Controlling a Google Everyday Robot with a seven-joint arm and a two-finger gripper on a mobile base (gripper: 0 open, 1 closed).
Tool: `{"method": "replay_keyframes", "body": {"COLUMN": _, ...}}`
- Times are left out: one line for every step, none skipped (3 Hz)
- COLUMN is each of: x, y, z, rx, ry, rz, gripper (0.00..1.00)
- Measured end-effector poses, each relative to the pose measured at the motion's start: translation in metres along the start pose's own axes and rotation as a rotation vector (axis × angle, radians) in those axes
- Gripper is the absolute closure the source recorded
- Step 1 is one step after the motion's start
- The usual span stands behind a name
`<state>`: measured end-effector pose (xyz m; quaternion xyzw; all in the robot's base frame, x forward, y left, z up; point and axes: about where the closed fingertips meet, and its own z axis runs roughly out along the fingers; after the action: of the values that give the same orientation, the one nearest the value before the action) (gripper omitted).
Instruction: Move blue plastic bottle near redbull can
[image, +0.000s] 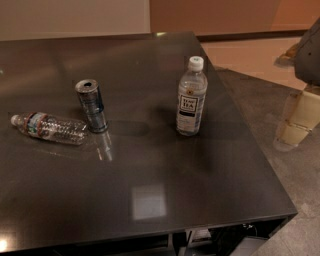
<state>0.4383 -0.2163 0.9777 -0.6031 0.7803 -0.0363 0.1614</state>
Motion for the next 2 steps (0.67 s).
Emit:
{"method": "replay_keyframes", "body": {"x": -0.0001, "y": 0.0, "z": 0.0, "rx": 0.0, "ry": 0.0, "rz": 0.0, "gripper": 0.0}}
{"method": "replay_keyframes", "body": {"x": -0.0082, "y": -0.0079, "z": -0.0004, "rx": -0.008, "ry": 0.01, "rz": -0.016, "gripper": 0.0}}
